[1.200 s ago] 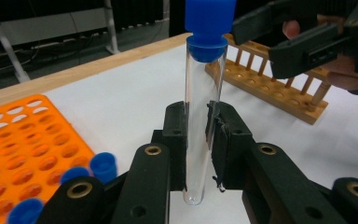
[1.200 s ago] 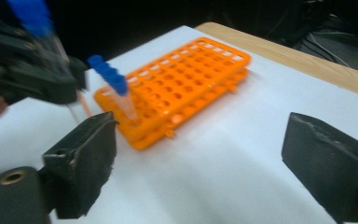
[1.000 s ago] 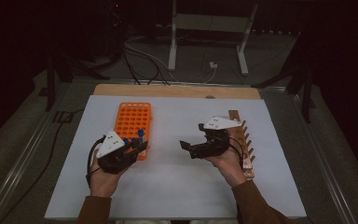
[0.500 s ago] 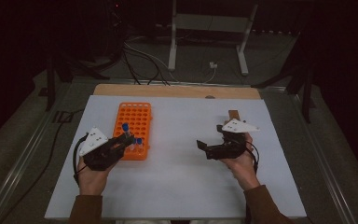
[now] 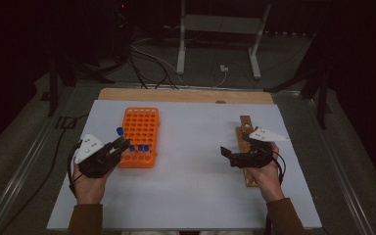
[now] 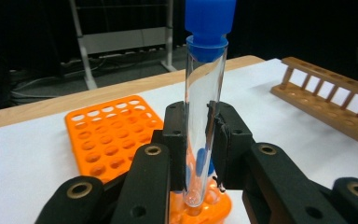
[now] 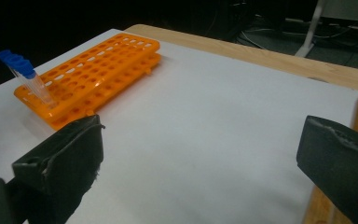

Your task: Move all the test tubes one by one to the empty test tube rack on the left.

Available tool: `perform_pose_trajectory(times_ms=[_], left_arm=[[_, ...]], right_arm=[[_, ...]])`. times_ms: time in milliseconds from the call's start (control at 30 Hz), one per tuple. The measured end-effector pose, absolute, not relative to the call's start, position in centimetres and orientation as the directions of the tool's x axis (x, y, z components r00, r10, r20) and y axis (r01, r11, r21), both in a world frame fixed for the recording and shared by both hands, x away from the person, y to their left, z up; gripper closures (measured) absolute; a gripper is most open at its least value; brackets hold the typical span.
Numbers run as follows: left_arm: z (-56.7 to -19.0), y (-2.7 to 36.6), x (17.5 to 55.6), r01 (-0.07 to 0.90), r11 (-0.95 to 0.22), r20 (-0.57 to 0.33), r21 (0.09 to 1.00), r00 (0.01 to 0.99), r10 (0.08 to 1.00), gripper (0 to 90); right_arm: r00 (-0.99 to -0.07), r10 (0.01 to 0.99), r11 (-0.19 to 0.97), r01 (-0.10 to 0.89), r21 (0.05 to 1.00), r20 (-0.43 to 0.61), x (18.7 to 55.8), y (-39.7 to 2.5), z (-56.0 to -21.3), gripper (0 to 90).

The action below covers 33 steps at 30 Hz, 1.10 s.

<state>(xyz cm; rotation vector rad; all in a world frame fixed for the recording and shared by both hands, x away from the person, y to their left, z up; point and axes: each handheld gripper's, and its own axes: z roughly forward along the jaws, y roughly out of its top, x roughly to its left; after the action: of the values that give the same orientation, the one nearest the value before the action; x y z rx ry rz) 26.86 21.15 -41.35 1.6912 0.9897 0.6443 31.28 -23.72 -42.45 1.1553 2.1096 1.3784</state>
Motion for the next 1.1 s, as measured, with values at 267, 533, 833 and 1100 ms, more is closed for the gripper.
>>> perform_pose_trajectory(times_ms=[267,533,833,1100], left_arm=[[-41.9,22.2,27.0,0.313,-0.111,-0.057,0.943,0.482,0.875,77.8],[-42.7,23.0,27.2,0.332,-0.107,-0.057,0.937,0.448,0.892,77.8],[-44.0,23.5,27.7,0.354,-0.108,-0.053,0.929,0.417,0.907,77.8],[-45.3,23.2,28.1,0.374,-0.135,-0.032,0.918,0.409,0.912,77.8]], right_arm=[[-0.586,0.800,0.178,0.437,0.882,0.129,30.7,-24.8,-42.8,0.8],[-0.574,0.807,0.165,0.440,0.883,0.136,30.3,-25.9,-43.1,0.8],[-0.566,0.812,0.154,0.440,0.884,0.141,30.1,-26.5,-43.2,0.8],[-0.564,0.813,0.146,0.438,0.887,0.145,30.0,-26.8,-43.2,0.8]])
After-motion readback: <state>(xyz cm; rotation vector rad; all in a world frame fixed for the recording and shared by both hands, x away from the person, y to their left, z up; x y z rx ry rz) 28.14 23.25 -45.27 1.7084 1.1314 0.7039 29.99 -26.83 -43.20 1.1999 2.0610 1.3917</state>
